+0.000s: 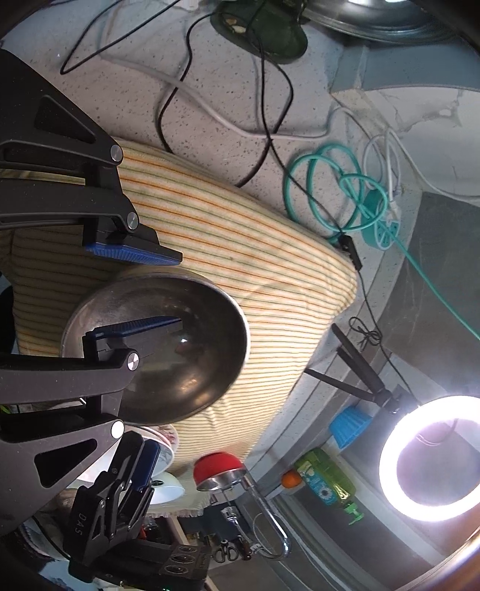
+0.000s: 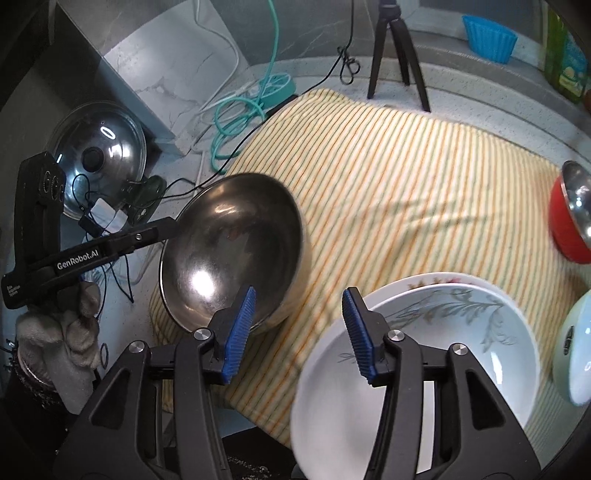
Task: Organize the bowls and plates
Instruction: 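Carry the gold bowl with the left tool and lower it onto the plate stack, then open the left tool and move it to the red steel bowl rim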
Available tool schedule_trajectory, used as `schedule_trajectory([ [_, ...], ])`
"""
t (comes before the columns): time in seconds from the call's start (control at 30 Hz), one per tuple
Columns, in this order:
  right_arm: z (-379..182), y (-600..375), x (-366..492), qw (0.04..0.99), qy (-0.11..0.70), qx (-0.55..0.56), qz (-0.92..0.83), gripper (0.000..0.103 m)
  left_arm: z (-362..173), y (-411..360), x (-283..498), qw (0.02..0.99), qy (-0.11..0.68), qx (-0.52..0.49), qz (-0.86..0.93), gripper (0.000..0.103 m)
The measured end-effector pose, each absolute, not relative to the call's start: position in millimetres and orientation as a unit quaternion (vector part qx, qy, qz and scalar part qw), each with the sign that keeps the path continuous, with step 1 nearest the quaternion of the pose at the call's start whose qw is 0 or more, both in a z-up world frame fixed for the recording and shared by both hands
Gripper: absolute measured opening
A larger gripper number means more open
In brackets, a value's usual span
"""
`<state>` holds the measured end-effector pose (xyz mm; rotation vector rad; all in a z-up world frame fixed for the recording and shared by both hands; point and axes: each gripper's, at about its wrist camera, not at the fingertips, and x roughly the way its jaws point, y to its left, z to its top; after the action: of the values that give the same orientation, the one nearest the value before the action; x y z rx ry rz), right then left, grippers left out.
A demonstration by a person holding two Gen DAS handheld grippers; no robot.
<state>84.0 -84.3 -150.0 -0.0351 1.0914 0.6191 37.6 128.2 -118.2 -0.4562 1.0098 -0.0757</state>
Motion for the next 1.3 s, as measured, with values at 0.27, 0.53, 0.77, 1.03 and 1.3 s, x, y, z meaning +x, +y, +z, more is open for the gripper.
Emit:
schedule_trajectory([
  [0.27, -128.5, -133.7, 94.8, 0.839, 0.483, 0.010, 0.250, 0.053, -100.6, 105.4, 51.5, 0.864, 0.458, -0.202, -0.049, 0.026],
  [0.53, -114.5, -208.4, 105.4, 0.862, 0.463, 0.047, 0.201, 0.053, -91.6, 60.2, 68.9, 0.867, 0.455, -0.186, -0.087, 0.026],
  [0.77, -104.9, -276.5, 119.7, 0.874, 0.451, 0.080, 0.160, 0.063, -86.7, 14.3, 86.0, 0.866, 0.452, -0.174, -0.123, 0.026],
  [1.03, -100.8, -334.8, 142.3, 0.881, 0.446, 0.094, 0.130, 0.064, -86.3, -42.6, 109.1, 0.861, 0.455, -0.158, -0.160, 0.026],
  [1.3, -112.7, -368.7, 176.3, 0.873, 0.457, 0.114, 0.125, 0.064, -94.3, -99.5, 145.5, 0.847, 0.466, -0.157, -0.202, 0.026],
])
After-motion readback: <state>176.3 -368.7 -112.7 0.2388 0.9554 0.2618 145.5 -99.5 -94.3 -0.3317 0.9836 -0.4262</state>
